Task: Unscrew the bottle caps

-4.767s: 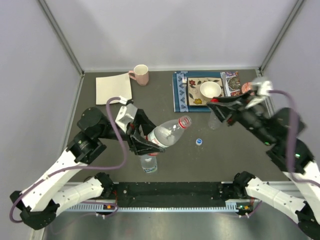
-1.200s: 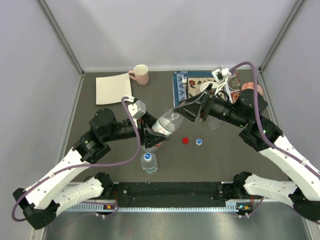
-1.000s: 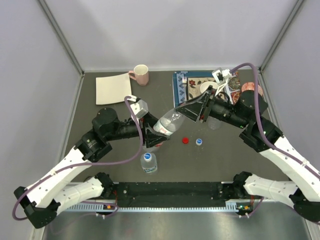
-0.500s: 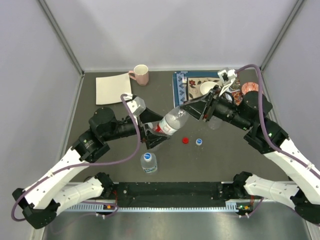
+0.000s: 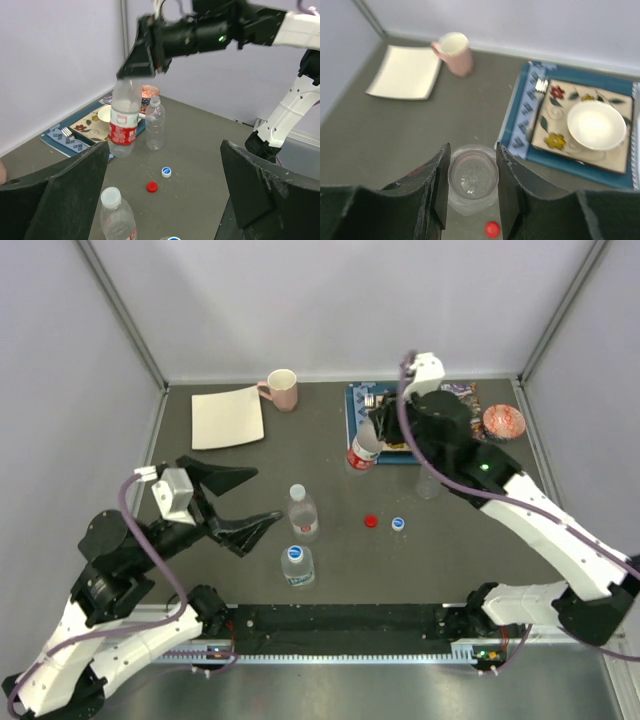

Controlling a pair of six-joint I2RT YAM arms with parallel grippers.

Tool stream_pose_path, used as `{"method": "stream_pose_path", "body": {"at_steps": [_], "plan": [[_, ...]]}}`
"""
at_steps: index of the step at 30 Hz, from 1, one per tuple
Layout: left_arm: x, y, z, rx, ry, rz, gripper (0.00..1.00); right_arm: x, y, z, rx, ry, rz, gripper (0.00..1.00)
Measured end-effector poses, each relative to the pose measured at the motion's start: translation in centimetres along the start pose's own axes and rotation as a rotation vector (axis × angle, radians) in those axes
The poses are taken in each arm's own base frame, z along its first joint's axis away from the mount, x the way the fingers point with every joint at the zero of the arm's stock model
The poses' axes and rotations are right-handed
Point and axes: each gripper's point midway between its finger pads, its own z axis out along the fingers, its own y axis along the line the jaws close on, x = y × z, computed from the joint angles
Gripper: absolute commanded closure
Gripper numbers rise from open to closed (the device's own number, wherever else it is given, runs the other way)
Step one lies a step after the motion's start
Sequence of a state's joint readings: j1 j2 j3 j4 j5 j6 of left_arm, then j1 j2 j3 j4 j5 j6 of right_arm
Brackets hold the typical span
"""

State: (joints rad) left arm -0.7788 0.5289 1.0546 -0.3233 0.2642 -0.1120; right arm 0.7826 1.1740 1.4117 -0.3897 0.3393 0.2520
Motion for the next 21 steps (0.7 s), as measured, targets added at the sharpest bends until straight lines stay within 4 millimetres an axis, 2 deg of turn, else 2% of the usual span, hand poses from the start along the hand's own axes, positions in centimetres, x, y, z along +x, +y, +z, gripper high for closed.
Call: {"method": "stream_pose_path", "body": {"at_steps": [2, 4, 8, 12, 17, 21], "plan": [[-0.3, 0.0, -1.1, -0.019, -0.029, 0.007, 0.01, 2.9, -0.9, 2.1, 0.062, 0.069, -0.054, 1.0], [0.3, 0.2, -1.7, -0.034, -0.028, 0.005, 0.01, 5.6, -1.7, 3.6, 0.109, 0.129, -0.097, 1.0], [3.6, 0.8, -2.0, -0.064, 0.047, -0.021, 0.01, 10.0, -3.3, 5.5, 0.187, 0.22, -0.171, 1.0], [6.0, 1.3, -2.4, -0.09, 0.109, -0.045, 0.01, 11.9, -4.4, 6.7, 0.243, 0.252, -0.203, 1.0], [6.1, 1.3, -3.0, -0.1, 0.1, -0.046, 0.01, 13.3, -5.8, 7.8, 0.283, 0.245, -0.202, 1.0], [6.3, 1.4, -3.1, -0.104, 0.102, -0.046, 0.01, 15.2, -7.3, 8.2, 0.317, 0.265, -0.199, 1.0]]}}
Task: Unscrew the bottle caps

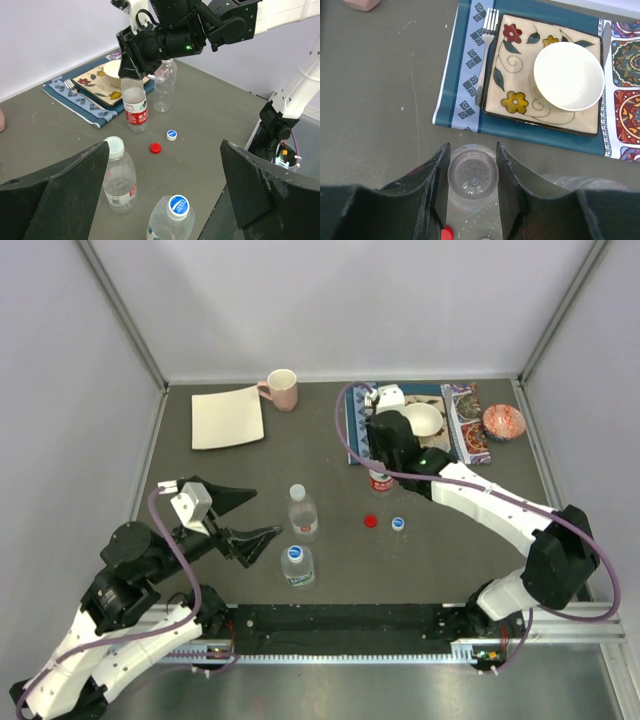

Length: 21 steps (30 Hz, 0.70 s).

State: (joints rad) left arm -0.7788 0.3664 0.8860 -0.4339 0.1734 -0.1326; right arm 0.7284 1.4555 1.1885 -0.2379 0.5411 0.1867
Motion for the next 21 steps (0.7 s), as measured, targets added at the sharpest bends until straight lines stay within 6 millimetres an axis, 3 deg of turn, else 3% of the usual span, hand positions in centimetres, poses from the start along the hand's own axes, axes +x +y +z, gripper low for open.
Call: {"method": "stream_pose_path", "body": {"at_steps": [8, 15, 21], "plan": [[0.7, 0.2, 0.2, -0.008, 0.015, -0.003, 0.01, 0.2, -0.5, 0.9, 0.016, -0.013, 0.048, 1.0], [1.0, 0.3, 0.6, -0.01, 0.033, -0.006, 0.01, 0.3, -0.4, 0.9, 0.017, -0.022, 0.075, 0.66], [1.3, 0.3, 0.9, -0.007, 0.046, -0.013, 0.01, 0.5, -0.7, 0.6, 0.019, -0.027, 0.095, 0.6]]}}
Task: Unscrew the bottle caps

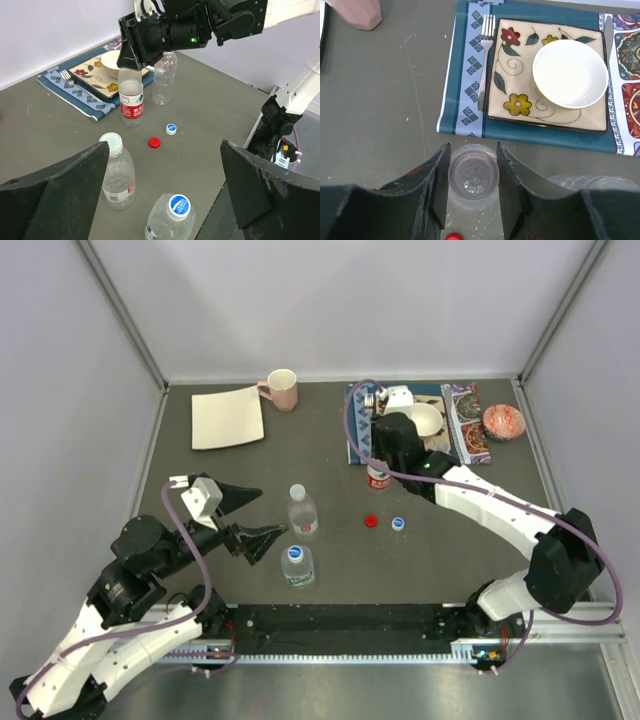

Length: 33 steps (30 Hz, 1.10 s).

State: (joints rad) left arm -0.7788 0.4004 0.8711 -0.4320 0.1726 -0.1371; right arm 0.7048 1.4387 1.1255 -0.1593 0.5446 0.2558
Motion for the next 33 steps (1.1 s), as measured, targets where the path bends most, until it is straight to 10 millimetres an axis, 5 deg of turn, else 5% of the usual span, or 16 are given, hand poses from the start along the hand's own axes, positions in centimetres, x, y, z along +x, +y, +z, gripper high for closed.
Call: {"method": "stream_pose_path", "body": {"at_steps": [6, 25, 33], "plan": [[0.2, -0.2, 0.3, 0.013, 0.009, -0.011, 0.01, 0.3, -0.1, -0.2, -0.003, 0.013, 0.004, 0.47], [0.1, -0.7, 0.5, 0.038, 0.006, -0.027, 0.01, 1.5, -0.4, -0.9, -0.011, 0.05, 0.001, 0.5], [0.3, -0.7, 0.5, 0.039, 0.012, -0.035, 0.01, 1.7, -0.4, -0.9, -0.011, 0.057, -0.001, 0.37]]}}
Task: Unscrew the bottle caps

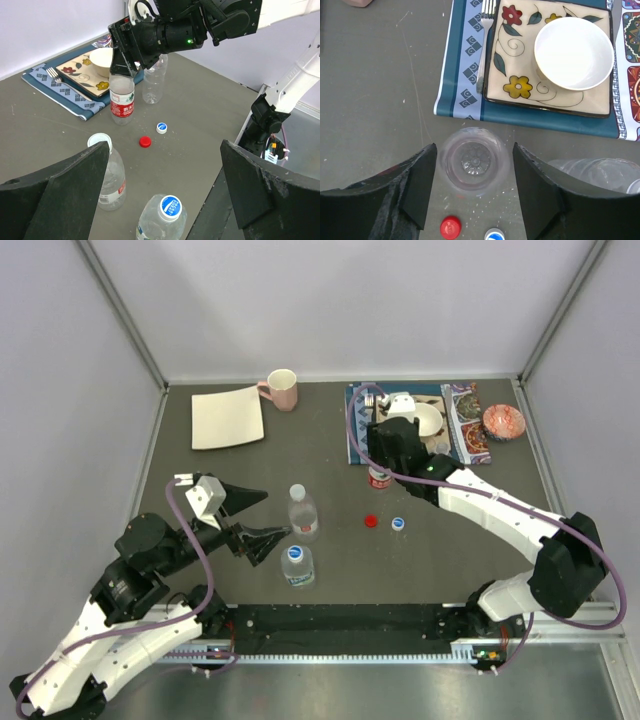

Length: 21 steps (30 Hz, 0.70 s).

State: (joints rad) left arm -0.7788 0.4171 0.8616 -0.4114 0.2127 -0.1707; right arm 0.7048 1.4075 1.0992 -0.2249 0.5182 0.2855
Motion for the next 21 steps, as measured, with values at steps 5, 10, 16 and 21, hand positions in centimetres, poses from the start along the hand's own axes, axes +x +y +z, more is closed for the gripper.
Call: {"method": "stream_pose_path", "body": {"at_steps": [5, 10, 16, 21], "plan": [[0.0, -0.01, 0.0, 0.0, 0.0, -0.003, 0.01, 0.2, -0.05, -0.03, 0.001, 0.008, -0.002, 0.35], [0.0, -0.01, 0.0, 0.0, 0.0, -0.003, 0.01, 0.23, -0.08, -0.06, 0.002, 0.009, -0.003, 0.35], [0.02, 0.0, 0.0, 0.0, 0.0, -0.004, 0.01, 0.02, -0.24, -0.44, 0.001, 0.007, -0.001, 0.35], [0.08, 0.0, 0.02, 0.0, 0.002, -0.004, 0.01, -0.09, -0.27, -0.56, 0.0, 0.004, 0.0, 0.36]]}}
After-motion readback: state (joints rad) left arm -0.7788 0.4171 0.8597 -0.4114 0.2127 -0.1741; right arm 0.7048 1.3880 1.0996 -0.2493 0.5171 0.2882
